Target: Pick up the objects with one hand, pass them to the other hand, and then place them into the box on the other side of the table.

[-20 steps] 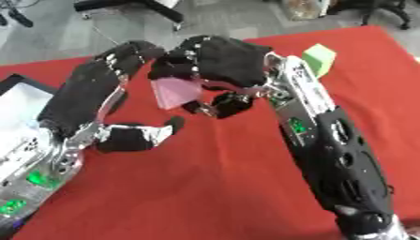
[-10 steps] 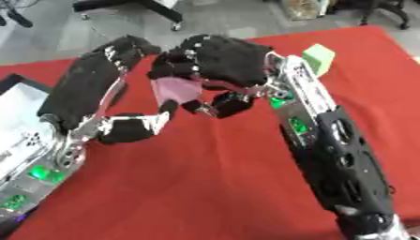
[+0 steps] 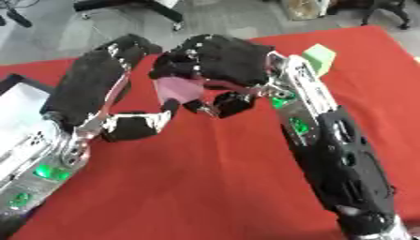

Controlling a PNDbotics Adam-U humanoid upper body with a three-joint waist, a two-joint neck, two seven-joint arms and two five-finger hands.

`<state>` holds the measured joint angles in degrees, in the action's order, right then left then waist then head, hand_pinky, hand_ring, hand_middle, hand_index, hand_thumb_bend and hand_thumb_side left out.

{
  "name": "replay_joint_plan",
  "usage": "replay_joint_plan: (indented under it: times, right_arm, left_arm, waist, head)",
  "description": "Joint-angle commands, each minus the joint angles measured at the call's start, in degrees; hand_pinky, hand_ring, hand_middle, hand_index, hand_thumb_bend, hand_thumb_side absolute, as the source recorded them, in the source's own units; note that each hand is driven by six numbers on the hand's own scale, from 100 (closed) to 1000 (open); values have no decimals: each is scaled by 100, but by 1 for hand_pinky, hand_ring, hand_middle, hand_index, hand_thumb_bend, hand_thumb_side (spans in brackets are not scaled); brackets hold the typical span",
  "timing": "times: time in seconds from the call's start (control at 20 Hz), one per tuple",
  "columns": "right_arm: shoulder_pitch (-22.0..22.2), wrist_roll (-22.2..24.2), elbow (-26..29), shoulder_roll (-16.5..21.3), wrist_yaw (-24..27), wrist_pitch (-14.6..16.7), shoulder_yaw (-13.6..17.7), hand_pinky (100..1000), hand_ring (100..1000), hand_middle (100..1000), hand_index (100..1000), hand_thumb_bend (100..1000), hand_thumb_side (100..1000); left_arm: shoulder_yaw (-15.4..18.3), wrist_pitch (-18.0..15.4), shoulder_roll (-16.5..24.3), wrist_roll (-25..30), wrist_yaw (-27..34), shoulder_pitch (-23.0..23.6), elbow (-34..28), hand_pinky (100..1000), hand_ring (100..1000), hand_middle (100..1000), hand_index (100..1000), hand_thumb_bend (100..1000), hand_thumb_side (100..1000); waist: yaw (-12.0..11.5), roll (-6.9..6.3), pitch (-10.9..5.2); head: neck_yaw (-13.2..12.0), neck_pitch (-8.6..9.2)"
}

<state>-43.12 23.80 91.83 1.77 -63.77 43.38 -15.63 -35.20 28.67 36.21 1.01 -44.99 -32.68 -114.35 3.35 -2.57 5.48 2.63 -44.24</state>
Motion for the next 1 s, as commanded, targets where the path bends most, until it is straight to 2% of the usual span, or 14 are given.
replay_joint_plan:
  times: [0.05,0.35,0.55,0.7,0.85,1.0]
  right_arm:
    - [-127,74,150,6,111,81,3,735,700,251,715,100,100]
    - [-125,100,178,60,167,83,14,741,702,252,718,100,100]
    - [-128,103,181,69,165,82,15,741,701,253,718,100,100]
    - [-130,102,174,71,176,80,17,740,699,252,717,100,100]
    - [-135,98,177,76,184,76,15,736,697,252,715,100,100]
    - [-143,89,185,83,195,70,12,732,693,252,713,100,100]
  left_arm:
    - [1,-154,87,164,-104,-59,-24,779,813,816,889,567,490]
    - [33,-656,131,187,45,51,-24,800,830,837,917,735,610]
    - [20,-832,168,275,60,126,-24,823,838,844,929,767,620]
    - [23,-816,161,405,-23,133,-24,812,828,831,919,736,599]
    - [36,-606,134,375,-90,100,-24,791,814,815,902,674,560]
    - [22,-382,108,375,-92,75,-24,771,809,811,896,635,571]
  waist:
    - [-1,-26,-3]
    - [-24,-29,-6]
    - [-33,-22,-11]
    - [-34,-9,-14]
    - [-31,-3,-12]
    - [-21,-2,-8]
  head:
    - [-20,12]
    - [14,12]
    - [25,12]
    - [22,12]
    - [8,12]
    - [-1,12]
